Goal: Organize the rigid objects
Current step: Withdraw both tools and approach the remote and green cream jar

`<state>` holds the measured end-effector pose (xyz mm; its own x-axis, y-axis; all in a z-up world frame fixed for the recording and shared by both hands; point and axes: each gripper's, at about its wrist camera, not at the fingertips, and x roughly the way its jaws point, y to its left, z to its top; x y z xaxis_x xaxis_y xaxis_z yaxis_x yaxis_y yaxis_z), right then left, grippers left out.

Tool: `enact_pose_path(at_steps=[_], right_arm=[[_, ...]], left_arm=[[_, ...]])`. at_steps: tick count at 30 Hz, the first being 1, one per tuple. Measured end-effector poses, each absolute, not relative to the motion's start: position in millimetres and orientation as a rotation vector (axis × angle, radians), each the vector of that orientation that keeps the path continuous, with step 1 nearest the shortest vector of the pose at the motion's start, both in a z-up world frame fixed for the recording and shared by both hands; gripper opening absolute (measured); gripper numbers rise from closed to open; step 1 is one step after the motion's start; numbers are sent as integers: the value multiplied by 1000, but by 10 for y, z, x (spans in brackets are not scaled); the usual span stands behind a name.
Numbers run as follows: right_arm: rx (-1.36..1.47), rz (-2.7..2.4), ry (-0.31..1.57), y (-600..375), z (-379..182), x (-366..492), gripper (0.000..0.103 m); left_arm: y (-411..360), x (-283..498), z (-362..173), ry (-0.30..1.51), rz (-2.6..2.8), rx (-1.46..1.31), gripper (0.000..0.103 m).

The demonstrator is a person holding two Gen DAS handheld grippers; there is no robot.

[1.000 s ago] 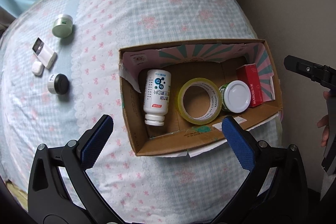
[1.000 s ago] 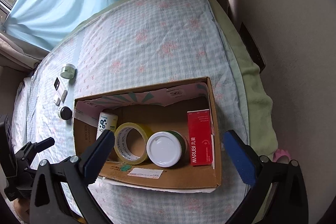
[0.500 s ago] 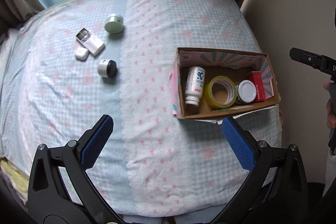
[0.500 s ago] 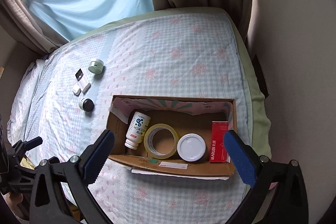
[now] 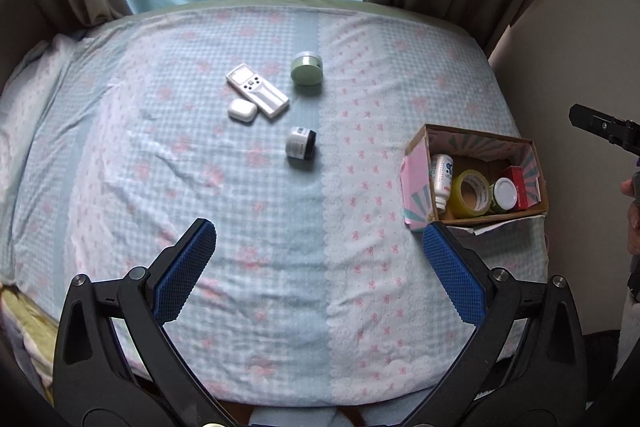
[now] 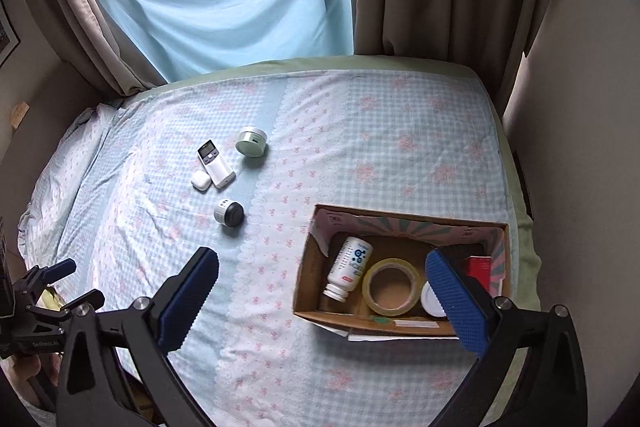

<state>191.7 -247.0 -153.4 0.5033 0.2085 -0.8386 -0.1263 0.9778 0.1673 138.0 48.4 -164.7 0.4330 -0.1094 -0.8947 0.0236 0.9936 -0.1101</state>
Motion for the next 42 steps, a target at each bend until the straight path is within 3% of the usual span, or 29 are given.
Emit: enact_pose_path(at_steps=[7,19,33,42], right_arm=[[132,204,1044,-1702,-1520,2067,103],[135,159,1143,-765,-1958,2734,103],[80,224,1291,-255,-2692,4015,103],[56,215,1380,-169,-3501,4840,103]], left_arm=[[1260,1601,-1666,1115,-99,-79,103],[2073,2628,-2296,1178,-182,-23,103],[2032,3723,-3612,1339,-221,-33,103],[1820,4242,-4387,1372,-233,-10,103]])
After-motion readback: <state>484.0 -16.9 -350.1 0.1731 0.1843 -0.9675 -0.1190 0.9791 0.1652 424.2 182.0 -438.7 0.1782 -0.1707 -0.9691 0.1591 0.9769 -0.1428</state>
